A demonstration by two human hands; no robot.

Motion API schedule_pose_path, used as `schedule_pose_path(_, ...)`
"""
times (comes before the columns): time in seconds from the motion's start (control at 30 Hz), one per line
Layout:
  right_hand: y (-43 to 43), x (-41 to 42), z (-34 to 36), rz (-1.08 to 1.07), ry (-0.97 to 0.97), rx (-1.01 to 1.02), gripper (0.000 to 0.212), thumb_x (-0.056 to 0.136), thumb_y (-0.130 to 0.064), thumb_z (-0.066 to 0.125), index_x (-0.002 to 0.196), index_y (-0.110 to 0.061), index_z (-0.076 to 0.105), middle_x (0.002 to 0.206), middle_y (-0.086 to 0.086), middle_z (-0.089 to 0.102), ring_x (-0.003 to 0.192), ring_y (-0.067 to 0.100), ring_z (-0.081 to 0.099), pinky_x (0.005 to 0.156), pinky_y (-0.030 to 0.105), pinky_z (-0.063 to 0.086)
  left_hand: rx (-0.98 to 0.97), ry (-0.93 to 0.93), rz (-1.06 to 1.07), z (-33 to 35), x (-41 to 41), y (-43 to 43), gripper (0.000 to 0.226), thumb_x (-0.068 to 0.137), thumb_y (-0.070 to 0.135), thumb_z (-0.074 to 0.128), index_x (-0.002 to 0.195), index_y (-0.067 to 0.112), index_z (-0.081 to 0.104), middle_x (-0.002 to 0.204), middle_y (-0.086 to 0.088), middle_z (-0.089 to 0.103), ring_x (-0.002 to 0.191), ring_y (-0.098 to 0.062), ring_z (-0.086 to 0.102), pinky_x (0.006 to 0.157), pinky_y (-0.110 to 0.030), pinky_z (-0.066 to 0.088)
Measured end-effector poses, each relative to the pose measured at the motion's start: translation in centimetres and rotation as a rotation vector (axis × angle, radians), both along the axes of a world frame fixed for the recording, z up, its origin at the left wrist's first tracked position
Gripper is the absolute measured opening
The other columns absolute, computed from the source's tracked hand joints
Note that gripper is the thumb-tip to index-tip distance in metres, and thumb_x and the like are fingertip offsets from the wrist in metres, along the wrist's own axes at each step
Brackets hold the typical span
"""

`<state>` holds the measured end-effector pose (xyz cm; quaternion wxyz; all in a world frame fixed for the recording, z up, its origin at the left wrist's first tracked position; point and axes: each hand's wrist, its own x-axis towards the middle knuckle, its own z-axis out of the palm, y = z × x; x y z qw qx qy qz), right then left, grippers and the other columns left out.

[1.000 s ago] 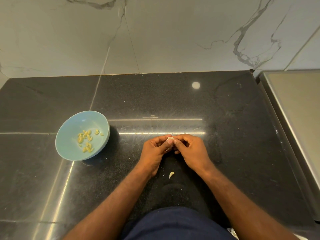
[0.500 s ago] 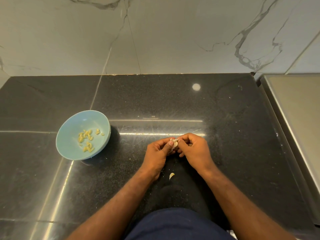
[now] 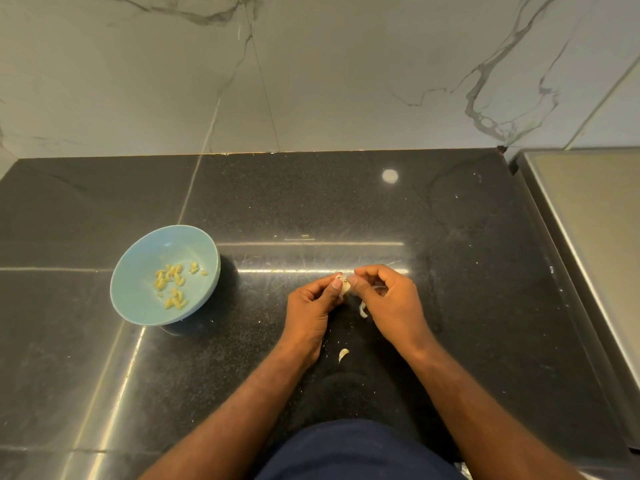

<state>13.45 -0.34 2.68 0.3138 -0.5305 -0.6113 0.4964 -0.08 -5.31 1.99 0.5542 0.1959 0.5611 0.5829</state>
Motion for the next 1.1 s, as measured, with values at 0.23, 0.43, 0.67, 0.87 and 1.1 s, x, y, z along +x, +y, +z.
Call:
schedule_pose_path(0.23, -1.1, -1.8, 0.3, -0.071, 0.261, -0.178, 0.008, 0.094, -0.016, 0.068, 0.098, -0.013, 0.074, 0.086, 0.004, 0.076, 0.082, 0.019, 0.073, 0.073, 0.030, 0.060, 0.010, 0.049, 0.057, 0.6, 0.8, 0.0, 0.021, 0.095, 0.015, 0.062, 0.106, 0.000, 0.072, 0.099, -0.017, 0.075, 0.100, -0.028, 0.072, 0.088, -0.034, 0.057)
schedule_pose_path(0.43, -1.3, -2.1, -0.2, -0.129, 0.306, -0.222, 0.012, 0.098, -0.010, 0.061, 0.098, -0.007, 0.073, 0.086, 0.011, 0.074, 0.076, 0.025, 0.072, 0.071, 0.034, 0.060, 0.011, 0.180, 0.075, 0.7, 1.5, -0.1, 0.019, 0.099, 0.012, 0.058, 0.099, 0.006, 0.076, 0.091, -0.013, 0.076, 0.089, -0.023, 0.073, 0.080, -0.028, 0.058)
schedule_pose_path(0.67, -1.5, -2.3, -0.2, -0.183, 0.394, -0.334, 0.023, 0.104, -0.008, 0.048, 0.101, -0.003, 0.070, 0.088, 0.017, 0.071, 0.072, 0.015, 0.066, 0.068, 0.026, 0.057, -0.040, 0.227, 0.117, 0.4, 2.1, 0.3, 0.024, 0.101, 0.014, 0.054, 0.091, 0.011, 0.075, 0.081, -0.009, 0.074, 0.075, -0.016, 0.068, 0.071, -0.027, 0.056)
schedule_pose_path(0.87, -1.1, -1.9, -0.1, -0.108, 0.426, -0.366, 0.010, 0.097, -0.013, 0.063, 0.100, -0.007, 0.071, 0.093, 0.014, 0.074, 0.083, 0.020, 0.070, 0.075, 0.029, 0.057, -0.044, 0.178, 0.098, 0.7, 1.8, 0.4, 0.018, 0.101, 0.014, 0.056, 0.102, 0.008, 0.072, 0.091, -0.010, 0.076, 0.087, -0.018, 0.073, 0.075, -0.024, 0.057)
schedule_pose_path(1.1, -0.7, -1.4, 0.7, -0.100, 0.461, -0.391, 0.010, 0.091, -0.012, 0.069, 0.096, -0.004, 0.072, 0.092, 0.019, 0.073, 0.082, 0.024, 0.068, 0.077, 0.032, 0.058, -0.036, -0.030, -0.015, 1.1, 0.4, 0.7, 0.034, 0.083, 0.022, 0.073, 0.106, -0.004, 0.070, 0.101, -0.024, 0.072, 0.091, -0.027, 0.070, 0.083, -0.034, 0.058)
